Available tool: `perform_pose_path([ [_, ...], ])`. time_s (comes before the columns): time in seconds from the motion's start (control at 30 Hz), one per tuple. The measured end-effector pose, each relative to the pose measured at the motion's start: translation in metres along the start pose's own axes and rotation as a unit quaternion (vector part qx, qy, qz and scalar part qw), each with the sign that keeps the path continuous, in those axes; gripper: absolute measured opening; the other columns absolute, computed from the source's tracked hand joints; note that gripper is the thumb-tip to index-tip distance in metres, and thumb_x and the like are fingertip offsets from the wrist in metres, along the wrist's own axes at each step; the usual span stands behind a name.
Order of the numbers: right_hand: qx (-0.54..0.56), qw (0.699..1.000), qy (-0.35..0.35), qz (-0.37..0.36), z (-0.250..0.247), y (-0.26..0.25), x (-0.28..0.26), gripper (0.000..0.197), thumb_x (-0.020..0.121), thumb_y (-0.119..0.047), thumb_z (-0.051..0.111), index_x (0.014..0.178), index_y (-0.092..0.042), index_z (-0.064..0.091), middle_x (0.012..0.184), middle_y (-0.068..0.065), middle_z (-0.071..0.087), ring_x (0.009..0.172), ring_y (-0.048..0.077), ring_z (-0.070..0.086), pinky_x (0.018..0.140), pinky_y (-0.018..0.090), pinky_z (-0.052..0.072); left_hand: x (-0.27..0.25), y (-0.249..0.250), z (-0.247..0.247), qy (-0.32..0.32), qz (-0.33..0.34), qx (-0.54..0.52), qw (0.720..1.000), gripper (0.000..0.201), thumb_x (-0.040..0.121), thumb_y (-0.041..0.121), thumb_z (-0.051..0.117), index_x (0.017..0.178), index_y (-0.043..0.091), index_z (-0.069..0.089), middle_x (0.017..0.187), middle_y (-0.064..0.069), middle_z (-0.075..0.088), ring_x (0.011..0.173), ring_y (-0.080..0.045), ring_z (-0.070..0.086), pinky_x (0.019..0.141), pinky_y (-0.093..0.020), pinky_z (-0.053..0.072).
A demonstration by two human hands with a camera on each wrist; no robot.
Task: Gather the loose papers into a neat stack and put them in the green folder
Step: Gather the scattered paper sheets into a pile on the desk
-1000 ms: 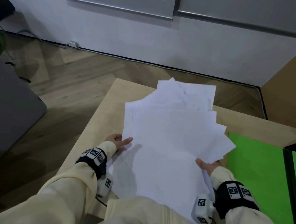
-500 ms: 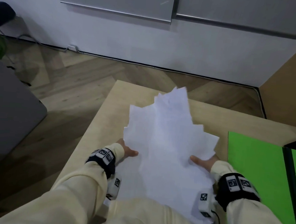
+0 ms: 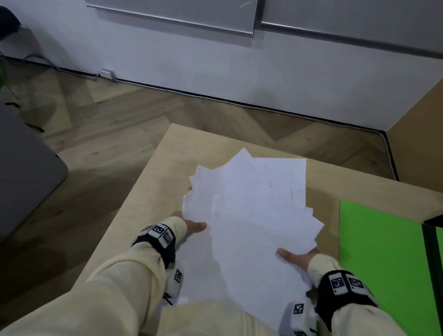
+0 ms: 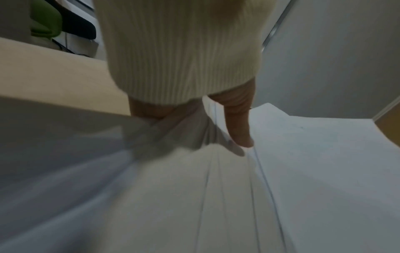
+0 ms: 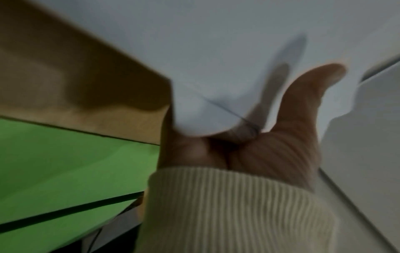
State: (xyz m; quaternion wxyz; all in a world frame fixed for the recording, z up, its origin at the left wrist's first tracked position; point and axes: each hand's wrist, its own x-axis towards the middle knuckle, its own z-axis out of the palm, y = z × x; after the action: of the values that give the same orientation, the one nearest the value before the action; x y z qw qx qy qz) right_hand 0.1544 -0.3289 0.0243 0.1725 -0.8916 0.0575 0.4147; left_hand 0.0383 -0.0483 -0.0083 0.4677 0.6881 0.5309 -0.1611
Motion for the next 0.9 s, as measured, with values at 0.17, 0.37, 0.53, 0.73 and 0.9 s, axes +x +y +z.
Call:
perform_pose_path([
  [0.17, 0.030, 0.999, 0.011, -0.028, 0.013, 0.000, -0.003, 0.092, 0.082, -0.040, 0.066, 0.146, 0.002, 0.016, 0.154, 0.014, 0.027, 0.141, 0.027, 0.032, 0.112, 0.030, 0.029, -0.001, -0.004, 0.004, -0.038, -0.006, -0.039, 0.999, 0.096, 0.061, 0.037, 0.085, 0.137, 0.002, 0.038, 0.131, -0.013, 0.054, 0.120, -0.033, 0.053, 0.091, -0.038, 0.047],
  [0.37, 0.209, 0.970, 0.113, -0.048, -0.026, 0.010, -0.001, 0.065, 0.082, -0.018, 0.069, 0.134, 0.008, 0.041, 0.139, 0.021, 0.049, 0.128, 0.034, 0.049, 0.107, 0.035, 0.035, 0.005, -0.014, -0.025, -0.144, 0.046, -0.129, 0.980, 0.057, 0.073, 0.012, 0.078, 0.123, -0.002, 0.055, 0.071, 0.012, 0.075, 0.065, -0.002, 0.070, 0.058, -0.015, 0.056],
  [0.53, 0.280, 0.946, 0.156, -0.053, -0.062, 0.012, -0.005, 0.068, 0.077, -0.036, 0.072, 0.125, 0.009, 0.051, 0.130, 0.022, 0.056, 0.121, 0.035, 0.054, 0.109, 0.039, 0.037, 0.003, -0.003, -0.051, -0.077, 0.109, -0.078, 0.988, 0.049, 0.072, 0.004, 0.077, 0.117, -0.002, 0.059, 0.116, -0.011, 0.063, 0.094, -0.021, 0.059, 0.082, -0.027, 0.052],
  [0.73, 0.332, 0.928, 0.150, -0.072, -0.065, 0.013, -0.013, 0.064, 0.082, -0.021, 0.069, 0.130, 0.013, 0.044, 0.134, 0.023, 0.052, 0.125, 0.035, 0.050, 0.106, 0.035, 0.035, 0.003, 0.009, -0.064, 0.004, 0.159, -0.202, 0.966, 0.025, 0.085, -0.002, 0.062, 0.108, -0.012, 0.059, 0.078, -0.006, 0.063, 0.072, -0.027, 0.060, 0.046, -0.014, 0.055],
  [0.9, 0.337, 0.932, 0.123, -0.045, -0.041, 0.017, -0.013, 0.075, 0.084, -0.024, 0.066, 0.139, 0.011, 0.029, 0.146, 0.024, 0.038, 0.135, 0.035, 0.038, 0.111, 0.034, 0.027, 0.008, 0.005, -0.057, 0.019, 0.135, -0.206, 0.969, 0.023, 0.087, 0.001, 0.059, 0.109, -0.007, 0.060, 0.095, -0.018, 0.060, 0.083, -0.030, 0.058, 0.043, -0.020, 0.054],
])
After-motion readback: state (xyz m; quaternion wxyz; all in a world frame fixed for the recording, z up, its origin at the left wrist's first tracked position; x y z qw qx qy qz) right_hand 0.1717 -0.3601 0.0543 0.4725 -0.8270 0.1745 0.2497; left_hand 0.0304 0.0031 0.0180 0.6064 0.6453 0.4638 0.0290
